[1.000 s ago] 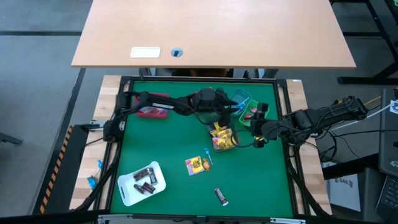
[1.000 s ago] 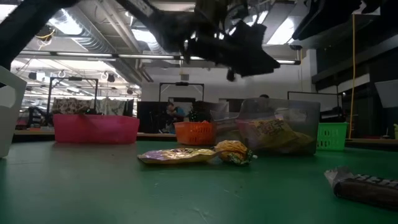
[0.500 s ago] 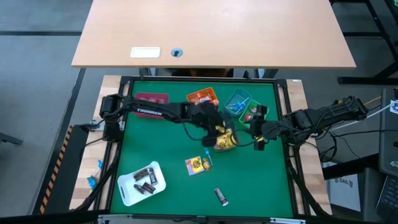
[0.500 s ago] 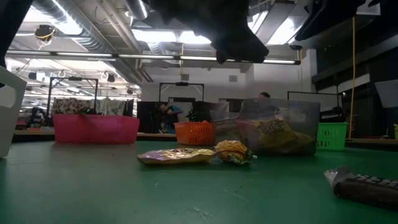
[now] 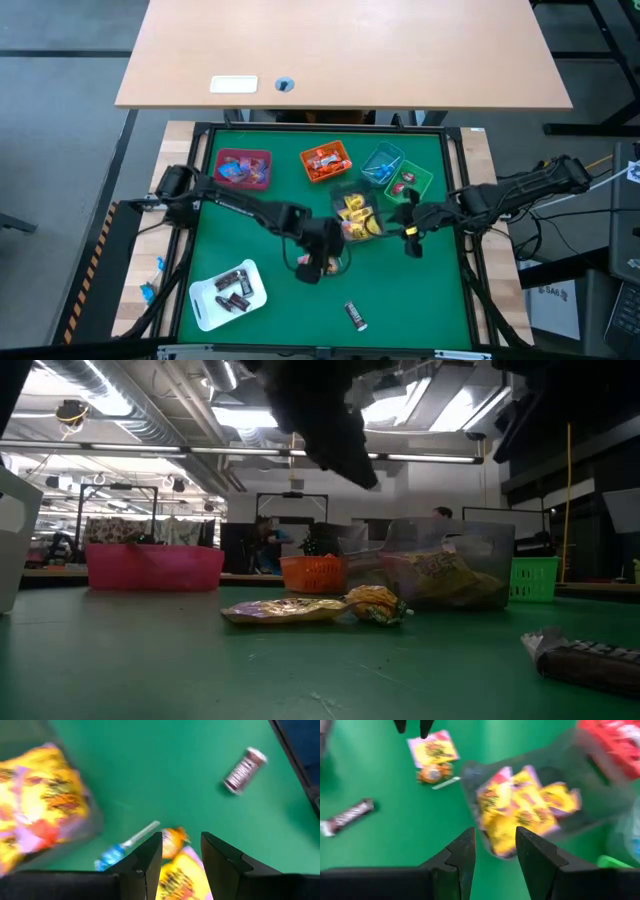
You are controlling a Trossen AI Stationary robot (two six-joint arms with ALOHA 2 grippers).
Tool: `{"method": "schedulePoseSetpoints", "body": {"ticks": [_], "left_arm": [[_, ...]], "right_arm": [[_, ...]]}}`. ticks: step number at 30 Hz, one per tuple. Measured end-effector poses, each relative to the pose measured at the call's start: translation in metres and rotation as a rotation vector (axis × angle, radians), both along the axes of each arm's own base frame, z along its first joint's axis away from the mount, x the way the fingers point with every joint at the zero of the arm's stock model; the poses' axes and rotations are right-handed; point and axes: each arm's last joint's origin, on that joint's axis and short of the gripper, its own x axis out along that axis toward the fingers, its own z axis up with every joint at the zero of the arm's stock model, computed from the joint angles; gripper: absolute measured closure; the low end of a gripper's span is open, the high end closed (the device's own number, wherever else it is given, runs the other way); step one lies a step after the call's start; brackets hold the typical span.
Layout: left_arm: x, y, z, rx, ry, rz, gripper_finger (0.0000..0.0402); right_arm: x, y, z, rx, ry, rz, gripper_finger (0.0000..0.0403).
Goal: Sort candy
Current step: Put the yellow candy pack into the black bin
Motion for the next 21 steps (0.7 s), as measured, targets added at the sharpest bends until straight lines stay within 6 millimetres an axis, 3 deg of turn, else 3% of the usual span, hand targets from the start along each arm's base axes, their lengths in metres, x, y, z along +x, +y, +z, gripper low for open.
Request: {"method": "schedulePoseSetpoints", "body": {"ticks": [5, 10, 21], "left_arm": [[-0.009, -0.024, -0.015, 0.045, 0.044, -0.032, 0.0278], [-0.018, -0.035, -0.029, 0.090, 0.080, 0.011, 0.0278], [-0.030, -0.029, -0.058, 0.135, 0.102, 0.064, 0.0278]], "right_arm": [[0.004, 0.005, -0.016, 0.104, -0.037, 0.082, 0.0265], [0.004, 0.005, -0.023, 0.116, -0.040, 0.093, 0.0265], [0.003, 0.005, -0.026, 0.103, -0.036, 0.091, 0.0265]]}}
